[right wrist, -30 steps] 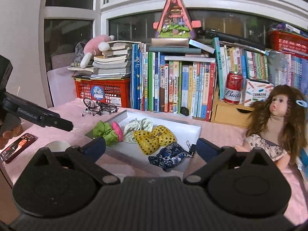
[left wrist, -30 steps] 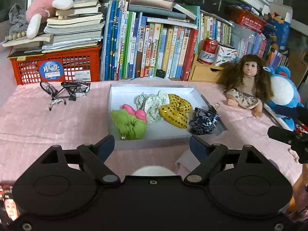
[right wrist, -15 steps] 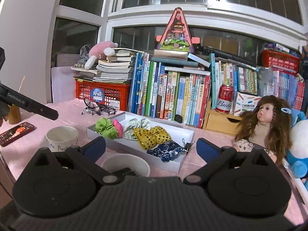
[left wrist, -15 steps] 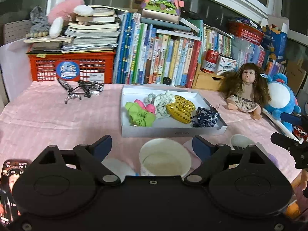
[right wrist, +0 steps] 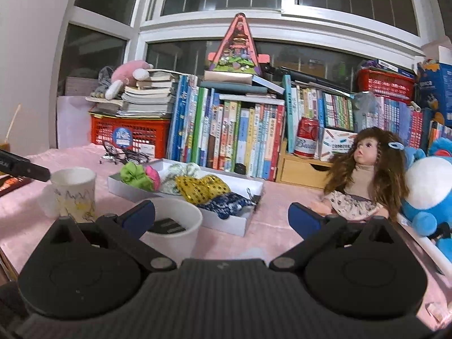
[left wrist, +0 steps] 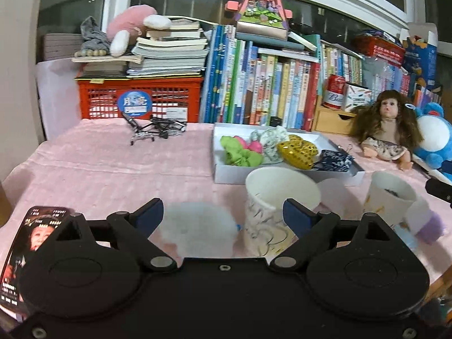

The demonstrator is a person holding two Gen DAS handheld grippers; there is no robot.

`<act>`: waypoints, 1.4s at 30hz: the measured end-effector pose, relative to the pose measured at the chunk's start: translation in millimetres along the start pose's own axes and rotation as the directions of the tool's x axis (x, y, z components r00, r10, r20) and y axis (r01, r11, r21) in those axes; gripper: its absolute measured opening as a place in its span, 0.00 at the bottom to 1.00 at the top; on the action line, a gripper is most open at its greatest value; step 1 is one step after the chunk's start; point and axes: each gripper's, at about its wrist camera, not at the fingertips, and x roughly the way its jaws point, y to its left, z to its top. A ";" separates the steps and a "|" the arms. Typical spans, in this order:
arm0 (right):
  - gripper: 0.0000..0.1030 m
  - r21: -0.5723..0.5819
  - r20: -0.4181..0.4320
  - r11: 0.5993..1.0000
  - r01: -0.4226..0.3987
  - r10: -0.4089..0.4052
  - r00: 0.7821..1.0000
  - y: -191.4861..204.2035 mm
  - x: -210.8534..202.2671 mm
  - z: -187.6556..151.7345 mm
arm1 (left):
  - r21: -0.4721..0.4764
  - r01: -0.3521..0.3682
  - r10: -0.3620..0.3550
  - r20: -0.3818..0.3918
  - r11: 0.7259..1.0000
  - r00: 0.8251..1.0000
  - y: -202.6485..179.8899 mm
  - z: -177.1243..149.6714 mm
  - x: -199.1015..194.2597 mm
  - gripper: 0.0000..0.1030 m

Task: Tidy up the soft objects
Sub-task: 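Move left tool to white cotton fluff while right tool approaches white foam sheet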

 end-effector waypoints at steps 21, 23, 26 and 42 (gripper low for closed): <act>0.96 -0.062 -0.097 0.997 0.047 -0.052 0.994 8.2 20.6 -33.5 | -0.508 0.011 -0.075 -0.105 0.861 0.992 76.1 -31.9 46.0 0.64; 0.96 -0.058 -0.108 0.997 0.046 -0.052 0.993 6.4 22.7 -34.5 | -0.531 0.006 -0.079 -0.115 0.848 0.990 79.6 -33.4 52.4 0.64; 0.94 -0.058 -0.128 0.997 0.044 -0.051 0.990 3.4 25.5 -36.6 | -0.535 0.004 -0.077 -0.114 0.845 0.991 79.7 -33.0 58.0 0.63; 0.88 -0.027 -0.199 0.997 0.074 -0.078 0.977 -7.7 41.1 -45.5 | -0.587 -0.011 -0.063 -0.106 0.810 0.992 79.2 -27.6 79.2 0.53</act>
